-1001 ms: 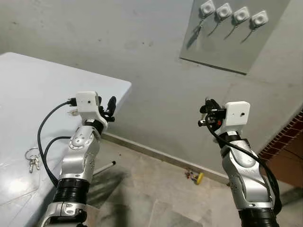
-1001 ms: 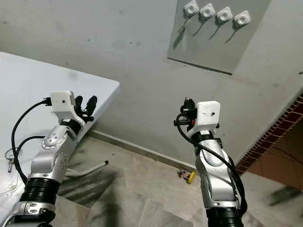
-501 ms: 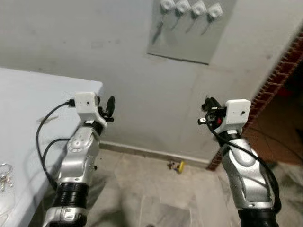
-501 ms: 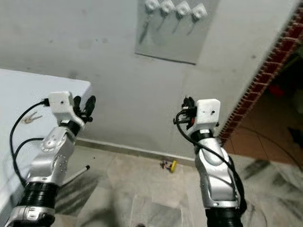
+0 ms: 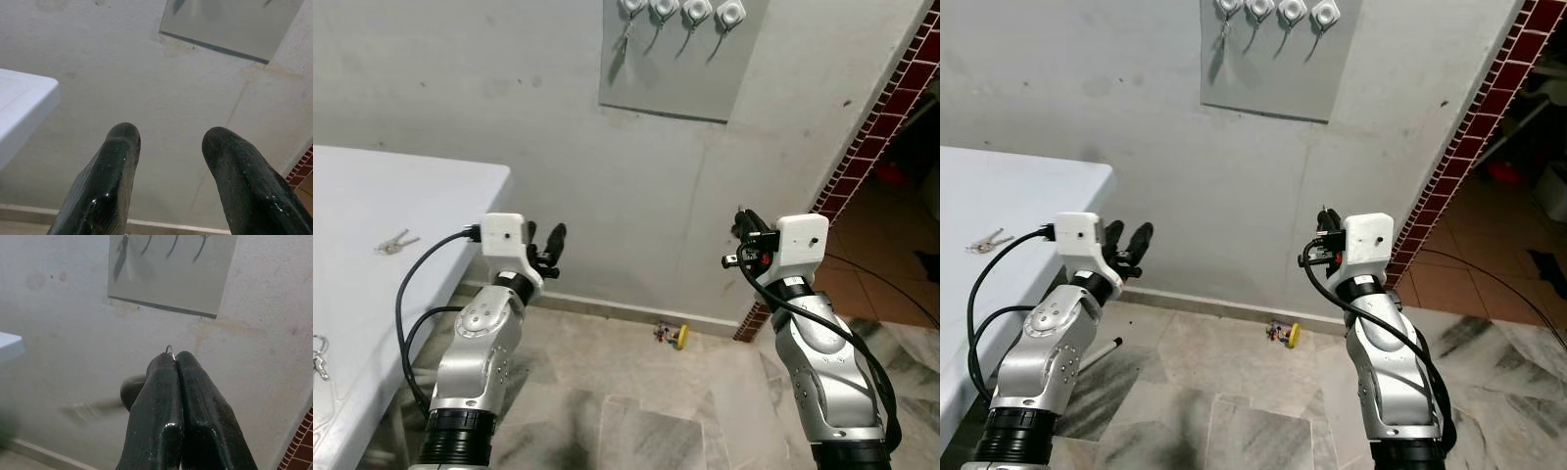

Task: Hang keys on a hook

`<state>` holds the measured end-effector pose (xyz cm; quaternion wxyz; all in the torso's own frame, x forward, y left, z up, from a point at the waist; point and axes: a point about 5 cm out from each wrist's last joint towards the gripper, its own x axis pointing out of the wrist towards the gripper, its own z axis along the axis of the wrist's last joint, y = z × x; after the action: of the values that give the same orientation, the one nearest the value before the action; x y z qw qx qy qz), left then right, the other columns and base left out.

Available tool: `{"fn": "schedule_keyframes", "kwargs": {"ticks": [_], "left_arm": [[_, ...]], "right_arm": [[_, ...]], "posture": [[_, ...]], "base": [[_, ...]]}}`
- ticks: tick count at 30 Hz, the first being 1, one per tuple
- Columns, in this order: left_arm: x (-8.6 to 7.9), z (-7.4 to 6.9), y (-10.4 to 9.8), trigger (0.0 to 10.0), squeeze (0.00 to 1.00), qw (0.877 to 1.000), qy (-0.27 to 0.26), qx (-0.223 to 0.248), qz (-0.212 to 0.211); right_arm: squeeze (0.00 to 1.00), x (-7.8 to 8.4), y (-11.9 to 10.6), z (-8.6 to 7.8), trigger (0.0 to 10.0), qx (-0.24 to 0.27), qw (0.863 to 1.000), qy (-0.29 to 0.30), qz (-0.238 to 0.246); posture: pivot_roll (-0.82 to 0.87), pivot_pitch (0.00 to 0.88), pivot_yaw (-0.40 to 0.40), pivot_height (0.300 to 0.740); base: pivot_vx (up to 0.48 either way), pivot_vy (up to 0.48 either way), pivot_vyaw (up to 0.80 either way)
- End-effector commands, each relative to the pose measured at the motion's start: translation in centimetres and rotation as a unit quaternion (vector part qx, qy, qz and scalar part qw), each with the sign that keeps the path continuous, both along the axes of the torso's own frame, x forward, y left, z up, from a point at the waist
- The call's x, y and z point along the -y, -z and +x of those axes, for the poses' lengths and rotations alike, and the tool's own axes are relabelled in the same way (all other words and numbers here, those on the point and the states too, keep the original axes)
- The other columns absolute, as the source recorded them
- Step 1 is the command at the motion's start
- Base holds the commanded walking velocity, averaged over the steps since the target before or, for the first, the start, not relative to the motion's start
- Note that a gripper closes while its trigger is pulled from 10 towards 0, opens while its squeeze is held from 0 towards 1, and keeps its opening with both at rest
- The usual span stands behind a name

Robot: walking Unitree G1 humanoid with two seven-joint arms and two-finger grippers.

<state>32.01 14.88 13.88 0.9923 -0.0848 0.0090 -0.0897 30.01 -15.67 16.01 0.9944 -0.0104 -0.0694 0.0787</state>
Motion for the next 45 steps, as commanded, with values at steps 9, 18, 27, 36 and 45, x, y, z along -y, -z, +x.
{"fn": "schedule_keyframes", "kwargs": {"ticks": [9,18,27,36,45], "left_arm": [[0.0,0.2,-1.1,10.0,0.00,1.000,-0.004,0.006,-0.007],[-0.6,0.4,-1.2,10.0,0.00,1.000,-0.010,0.004,-0.003],[-0.8,0.5,-1.3,10.0,0.00,1.000,-0.013,0.004,-0.002],[-0.8,0.6,-1.3,10.0,0.00,1.000,-0.011,0.007,0.001],[-0.7,0.6,-1.3,10.0,0.00,1.000,-0.010,0.008,0.002]], "right_arm": [[0.00,0.0,-0.7,-0.1,10.0,0.010,1.000,-0.004,-0.002],[0.00,0.0,-0.6,-0.2,10.0,0.007,1.000,-0.004,-0.005],[0.00,-0.1,-0.5,-0.3,10.0,0.006,1.000,-0.006,-0.007],[0.00,-0.1,-0.5,-0.2,10.0,0.006,1.000,-0.009,-0.008],[0.00,-0.2,-0.5,-0.3,10.0,0.005,1.000,-0.011,-0.008]], "posture": [[-0.07,0.057,-0.052,0.740],[-0.07,0.052,-0.054,0.740],[-0.07,0.040,-0.057,0.740],[-0.07,0.027,-0.058,0.740],[-0.07,0.025,-0.058,0.740]], "base": [[0.265,0.000,0.00],[0.258,0.000,0.00],[0.247,0.000,0.00],[0.288,0.000,0.00],[0.375,0.000,0.00]]}}
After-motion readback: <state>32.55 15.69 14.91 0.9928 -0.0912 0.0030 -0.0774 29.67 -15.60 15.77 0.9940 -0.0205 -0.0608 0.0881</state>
